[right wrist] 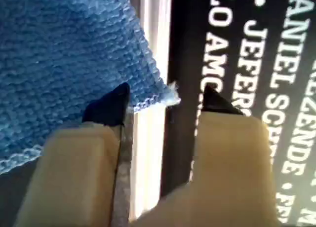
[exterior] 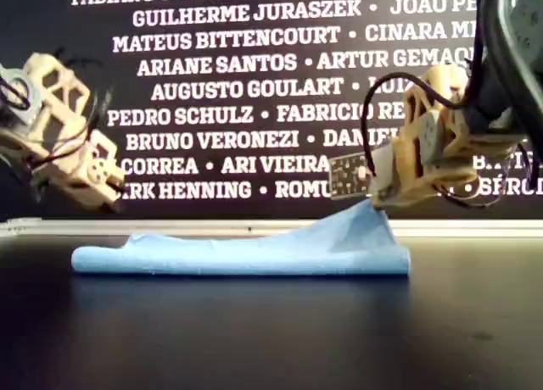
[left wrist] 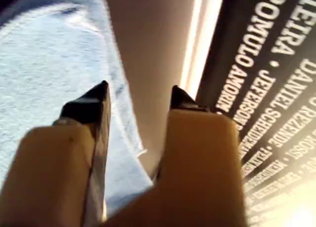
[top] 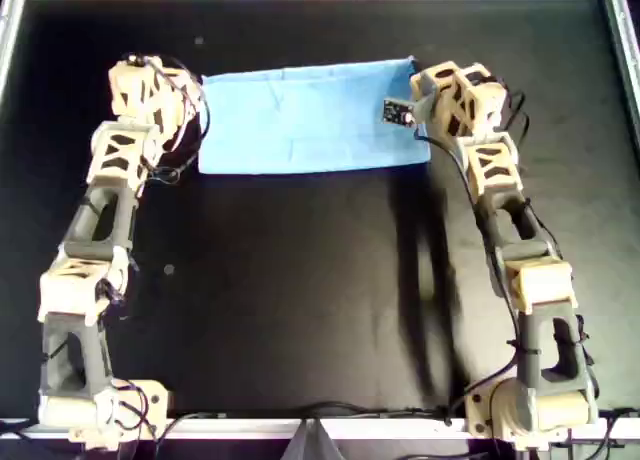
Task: Fold a cloth
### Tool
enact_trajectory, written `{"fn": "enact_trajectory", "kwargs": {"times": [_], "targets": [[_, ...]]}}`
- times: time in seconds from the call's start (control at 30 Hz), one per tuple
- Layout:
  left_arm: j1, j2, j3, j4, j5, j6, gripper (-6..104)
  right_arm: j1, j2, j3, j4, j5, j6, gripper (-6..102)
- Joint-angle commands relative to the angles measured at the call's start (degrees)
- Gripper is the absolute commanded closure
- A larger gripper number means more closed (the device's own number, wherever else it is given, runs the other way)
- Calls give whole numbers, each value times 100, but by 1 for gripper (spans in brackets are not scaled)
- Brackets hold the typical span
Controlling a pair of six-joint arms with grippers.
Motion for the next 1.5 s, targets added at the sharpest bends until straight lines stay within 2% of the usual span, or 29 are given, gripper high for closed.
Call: {"fn": "enact_trajectory", "kwargs": {"times": [0.0,0.07,0.17,0.2,0.27,0.43,0.5,0.53,0.73,0.87,1.07,1.23,1.33,1.47], "targets": [[132,756,-299,26,53,-44,55,-70,413,-439,-246,-44,-316,34],[132,1002,-176,246,53,-53,55,-70,431,-387,-149,-53,-396,34],[123,1626,316,932,-26,-62,55,-62,721,-334,88,-44,-316,34],[114,1916,510,1222,-35,-62,55,-44,896,-290,334,44,-308,34],[132,2514,949,1758,-35,-70,55,-18,1310,-202,976,44,-299,34],[141,4192,1969,2584,-44,-70,55,18,2382,-167,2443,44,-35,33],[114,4790,2355,2725,-44,-70,55,26,2505,-176,2716,44,9,33],[88,5063,2558,2777,-44,-70,55,26,2531,-167,2856,-44,9,33],[114,6943,3823,3164,9,-70,55,0,2900,-167,3727,-44,9,33],[88,8701,4825,3533,18,-79,55,62,3876,-167,5353,-44,18,33],[123,10863,5915,3577,-44,-79,55,-44,5704,-158,7374,53,44,33],[123,11637,6557,3586,-44,-88,55,-70,7154,-88,8306,79,352,33],[123,11786,6785,3586,-44,-88,55,-193,8095,281,8227,299,369,33],[123,11821,6820,3568,-44,-79,55,-246,9193,958,8218,923,369,33]]}}
